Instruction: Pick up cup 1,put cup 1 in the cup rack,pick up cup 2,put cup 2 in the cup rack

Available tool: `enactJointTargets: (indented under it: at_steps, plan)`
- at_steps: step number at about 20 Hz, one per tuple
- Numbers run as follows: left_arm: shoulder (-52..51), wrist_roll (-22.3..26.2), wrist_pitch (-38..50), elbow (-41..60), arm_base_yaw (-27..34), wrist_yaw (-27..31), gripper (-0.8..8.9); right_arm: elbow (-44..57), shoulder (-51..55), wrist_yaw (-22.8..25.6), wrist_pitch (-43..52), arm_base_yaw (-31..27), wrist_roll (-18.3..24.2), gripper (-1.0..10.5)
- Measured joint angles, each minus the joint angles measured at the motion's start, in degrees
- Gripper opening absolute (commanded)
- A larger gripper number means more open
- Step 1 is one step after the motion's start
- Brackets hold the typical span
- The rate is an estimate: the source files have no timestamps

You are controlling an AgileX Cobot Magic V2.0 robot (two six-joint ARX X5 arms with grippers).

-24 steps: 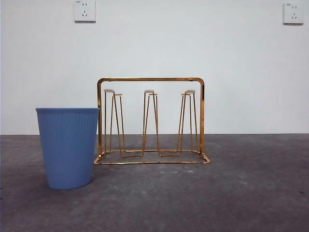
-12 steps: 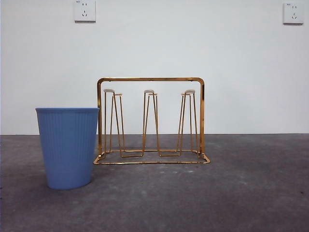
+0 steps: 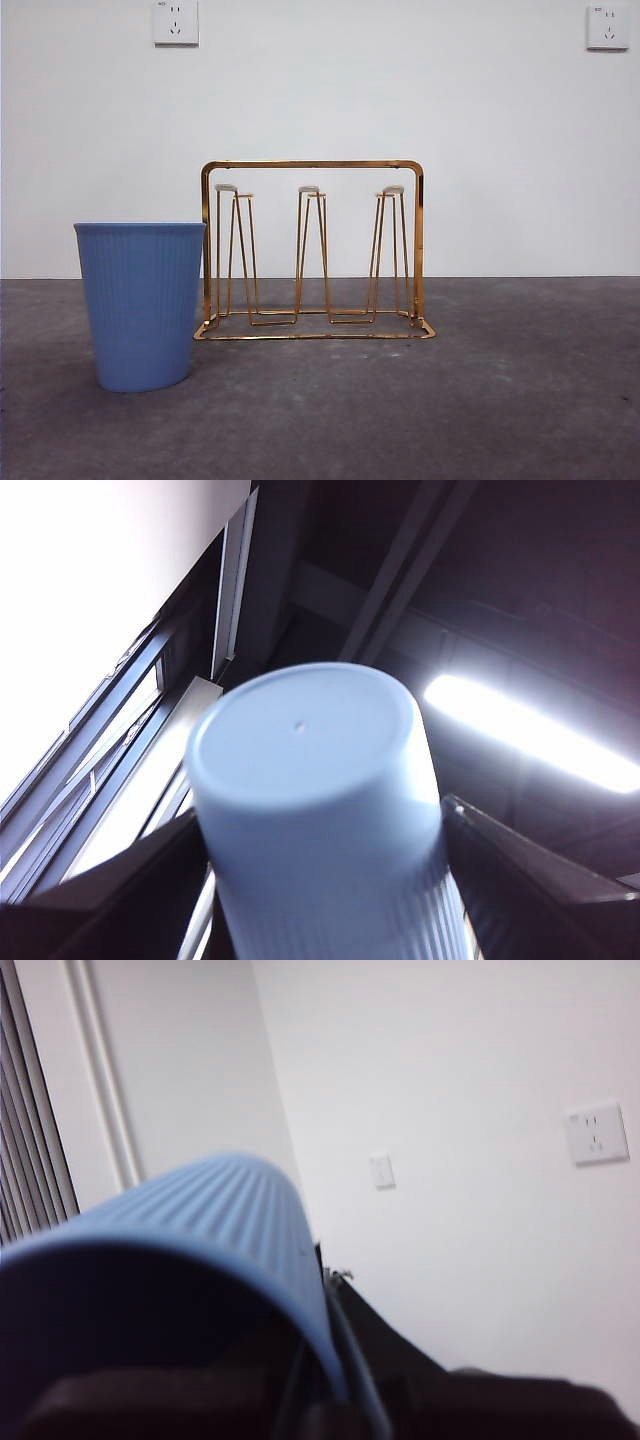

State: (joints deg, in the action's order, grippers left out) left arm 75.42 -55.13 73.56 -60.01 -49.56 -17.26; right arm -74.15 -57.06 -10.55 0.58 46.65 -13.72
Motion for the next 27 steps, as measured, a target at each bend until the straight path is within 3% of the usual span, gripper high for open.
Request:
enactJointTargets:
  at_steps: [2, 3, 10, 13, 16, 20, 23, 27]
  plan:
    - [0.17, 0.68, 0.31, 0.00, 0.00, -0.07, -0.08, -0.02, 0.28, 0.07, -2.73, -0.02, 0.00, 1.8]
    - [0.22, 1.07, 0.87, 0.00, 0.04, -0.04, -0.08, 0.00, 0.31, 0.07, -3.98, 0.00, 0.00, 2.0]
    - [0.04, 1.14, 1.92, 0.00, 0.37, -0.39, -0.08, 0.13, 5.81, 1.16, -13.44, -0.13, 0.63, 2.0]
    - [0.00, 1.22, 0.98, 0.00, 0.57, -1.27, -0.07, 0.13, 9.81, 3.78, -23.45, -0.13, 2.23, 1.9]
    - [-0.24, 3.56, -5.20, 0.00, 0.66, -2.93, -0.06, 0.13, 14.05, 8.11, -35.58, -0.13, 4.15, 1.9]
    - [-1.88, 13.03, -22.53, 0.00, 0.28, -2.64, -0.06, 0.15, 20.68, 16.46, -49.88, -0.13, 6.36, 1.9]
    - [-3.65, 26.12, -40.57, 0.00, -2.25, 6.40, -0.06, 0.15, 24.52, 22.45, -56.70, -0.13, 7.34, 1.9]
    - [-2.67, 36.50, -50.14, 0.00, -5.16, 18.29, -0.06, 0.17, 25.86, 25.22, -58.12, -0.13, 7.76, 1.9]
